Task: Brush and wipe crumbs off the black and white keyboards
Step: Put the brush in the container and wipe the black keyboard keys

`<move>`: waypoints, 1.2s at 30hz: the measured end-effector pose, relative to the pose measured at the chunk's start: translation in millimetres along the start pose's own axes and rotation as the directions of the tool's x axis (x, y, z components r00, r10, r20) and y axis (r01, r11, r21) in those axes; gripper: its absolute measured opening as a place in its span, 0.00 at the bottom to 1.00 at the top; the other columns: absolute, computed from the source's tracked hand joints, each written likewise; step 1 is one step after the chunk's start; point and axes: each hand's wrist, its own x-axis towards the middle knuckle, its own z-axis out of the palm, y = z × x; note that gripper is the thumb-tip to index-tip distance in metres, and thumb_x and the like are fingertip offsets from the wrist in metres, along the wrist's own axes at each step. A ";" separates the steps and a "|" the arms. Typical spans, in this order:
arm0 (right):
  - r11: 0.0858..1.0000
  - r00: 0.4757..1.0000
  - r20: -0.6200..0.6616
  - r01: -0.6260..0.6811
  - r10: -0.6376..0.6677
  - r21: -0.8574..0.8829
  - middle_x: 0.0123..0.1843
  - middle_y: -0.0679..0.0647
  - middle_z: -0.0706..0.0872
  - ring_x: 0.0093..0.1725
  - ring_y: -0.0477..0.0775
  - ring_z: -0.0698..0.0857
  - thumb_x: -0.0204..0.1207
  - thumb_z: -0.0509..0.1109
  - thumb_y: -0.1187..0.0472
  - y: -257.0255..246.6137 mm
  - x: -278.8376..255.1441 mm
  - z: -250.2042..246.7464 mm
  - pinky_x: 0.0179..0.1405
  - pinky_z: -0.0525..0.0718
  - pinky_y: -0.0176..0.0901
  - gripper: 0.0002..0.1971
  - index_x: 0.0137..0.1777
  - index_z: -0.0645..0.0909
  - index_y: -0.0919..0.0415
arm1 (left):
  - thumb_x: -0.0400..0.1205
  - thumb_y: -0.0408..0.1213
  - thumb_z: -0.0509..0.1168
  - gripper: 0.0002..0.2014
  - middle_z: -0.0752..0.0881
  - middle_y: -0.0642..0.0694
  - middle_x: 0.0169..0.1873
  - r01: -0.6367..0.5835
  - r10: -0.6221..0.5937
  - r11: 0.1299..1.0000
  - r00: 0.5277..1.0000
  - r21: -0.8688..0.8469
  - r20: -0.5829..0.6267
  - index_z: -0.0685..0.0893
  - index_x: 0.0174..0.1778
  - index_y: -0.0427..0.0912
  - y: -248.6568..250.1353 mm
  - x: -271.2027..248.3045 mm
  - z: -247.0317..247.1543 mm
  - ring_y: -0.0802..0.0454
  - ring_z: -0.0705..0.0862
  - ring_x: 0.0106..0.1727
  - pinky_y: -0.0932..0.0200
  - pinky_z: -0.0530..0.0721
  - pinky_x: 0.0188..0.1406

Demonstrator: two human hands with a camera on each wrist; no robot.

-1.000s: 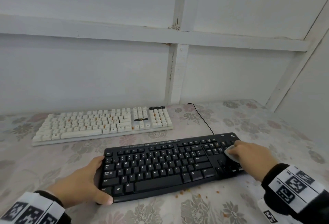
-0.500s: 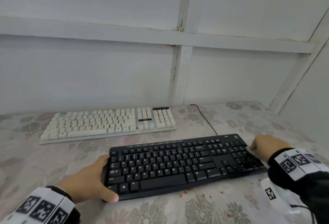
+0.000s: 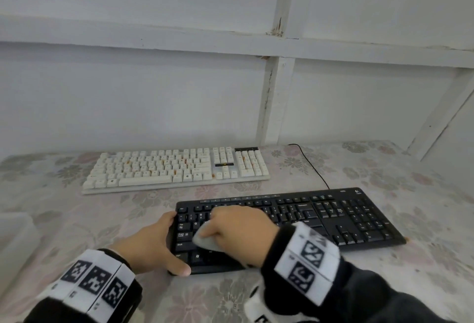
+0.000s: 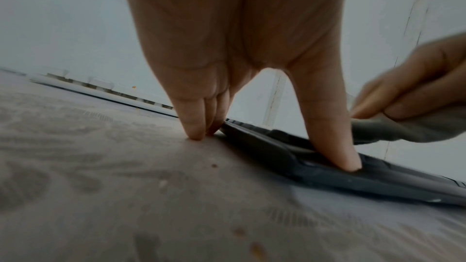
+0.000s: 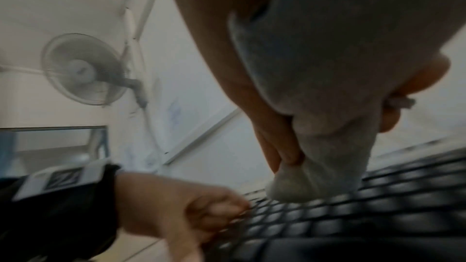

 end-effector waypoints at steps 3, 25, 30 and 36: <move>1.000 0.999 0.044 0.019 -0.018 -0.022 0.47 0.53 0.82 0.45 0.59 0.82 0.79 0.62 0.52 -28.3 25.1 10.1 0.30 0.67 0.41 0.14 0.53 0.85 0.58 | 0.57 0.37 0.83 0.56 0.78 0.55 0.63 0.003 -0.003 0.999 1.000 0.049 -0.014 0.56 0.77 0.49 3.0 0.4 1.6 0.55 0.77 0.64 0.57 0.75 0.66; 0.994 1.000 -0.015 -0.004 0.002 -0.109 0.40 0.52 0.77 0.37 0.59 0.79 0.79 0.58 0.56 17.4 -13.1 -16.9 0.28 0.65 0.38 0.14 0.34 0.75 0.61 | 0.53 0.41 0.82 0.55 0.79 0.60 0.61 -0.011 0.011 1.000 1.000 -0.007 0.007 0.59 0.75 0.53 1.9 -3.0 0.0 0.58 0.78 0.63 0.54 0.74 0.69; 0.997 0.998 0.038 0.053 -0.051 -0.052 0.50 0.54 0.83 0.46 0.59 0.83 0.79 0.61 0.51 -27.8 26.7 8.7 0.35 0.72 0.44 0.14 0.54 0.85 0.57 | 0.58 0.37 0.82 0.54 0.78 0.56 0.62 0.000 0.001 0.998 1.000 0.059 -0.010 0.58 0.76 0.49 4.5 -2.1 0.6 0.55 0.77 0.64 0.56 0.75 0.67; 0.987 0.991 0.057 0.127 -0.121 -0.102 0.45 0.52 0.70 0.39 0.57 0.73 0.83 0.56 0.59 -24.0 11.8 6.1 0.28 0.61 0.41 0.14 0.55 0.82 0.64 | 0.59 0.36 0.83 0.55 0.78 0.56 0.62 0.004 -0.004 0.998 1.000 0.060 -0.006 0.55 0.78 0.50 4.8 -1.8 0.0 0.56 0.77 0.64 0.62 0.74 0.62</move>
